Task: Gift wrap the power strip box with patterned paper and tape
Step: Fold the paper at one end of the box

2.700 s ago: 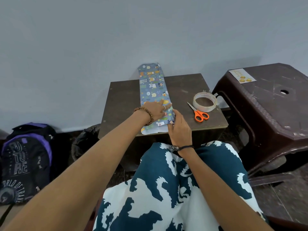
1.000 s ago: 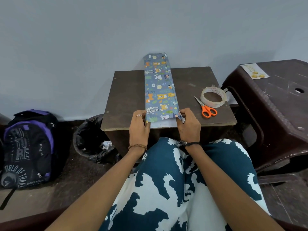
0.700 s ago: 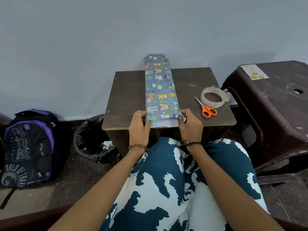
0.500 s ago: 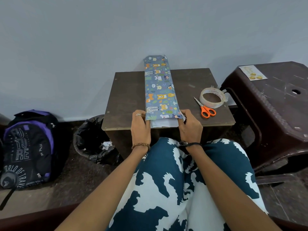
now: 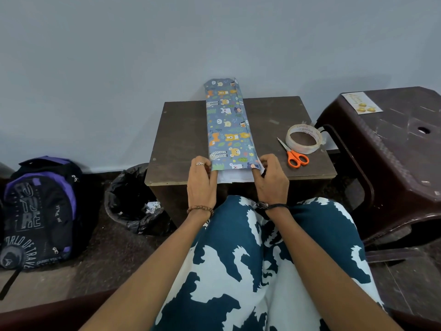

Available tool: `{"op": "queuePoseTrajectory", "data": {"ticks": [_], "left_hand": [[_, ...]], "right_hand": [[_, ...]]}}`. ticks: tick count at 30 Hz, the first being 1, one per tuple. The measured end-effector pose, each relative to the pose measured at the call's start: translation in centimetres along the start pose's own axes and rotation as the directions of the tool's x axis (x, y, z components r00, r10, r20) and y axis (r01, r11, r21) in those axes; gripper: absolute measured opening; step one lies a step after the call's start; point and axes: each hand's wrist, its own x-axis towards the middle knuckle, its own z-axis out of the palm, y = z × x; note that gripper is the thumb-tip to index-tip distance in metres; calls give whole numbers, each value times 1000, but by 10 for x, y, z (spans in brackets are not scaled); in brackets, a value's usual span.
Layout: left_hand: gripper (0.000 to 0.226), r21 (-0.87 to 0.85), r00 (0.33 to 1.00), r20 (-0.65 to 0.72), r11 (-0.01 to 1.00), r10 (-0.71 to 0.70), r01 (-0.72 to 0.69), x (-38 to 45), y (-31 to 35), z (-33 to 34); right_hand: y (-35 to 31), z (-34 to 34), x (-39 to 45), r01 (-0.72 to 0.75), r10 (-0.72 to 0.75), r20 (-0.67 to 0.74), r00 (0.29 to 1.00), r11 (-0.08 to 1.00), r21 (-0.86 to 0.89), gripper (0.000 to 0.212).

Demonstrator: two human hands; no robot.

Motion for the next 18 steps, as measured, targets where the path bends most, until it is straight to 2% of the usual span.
{"op": "queuePoseTrajectory", "data": {"ticks": [8,13,15,18], "left_hand": [[6,50,995,89,997,53,-57,-5,-2,-6],[44,81,984,172,995,38,-52,-6,1,-9],[47,116,982,180,990,56,-78,-4,3,-9],[48,290,968,193,934,159,-211,1,2,-12]], "right_hand": [[-4,-4,-2,46,-46,-35,998,999,-11,15],[-7,-4,-3,49,-48,10,999,996,-70,24],[-10,-6,-1,79,-75,41,996,991,-108,31],[-13,-12,2,242,-231,76,970,947,-210,41]]}}
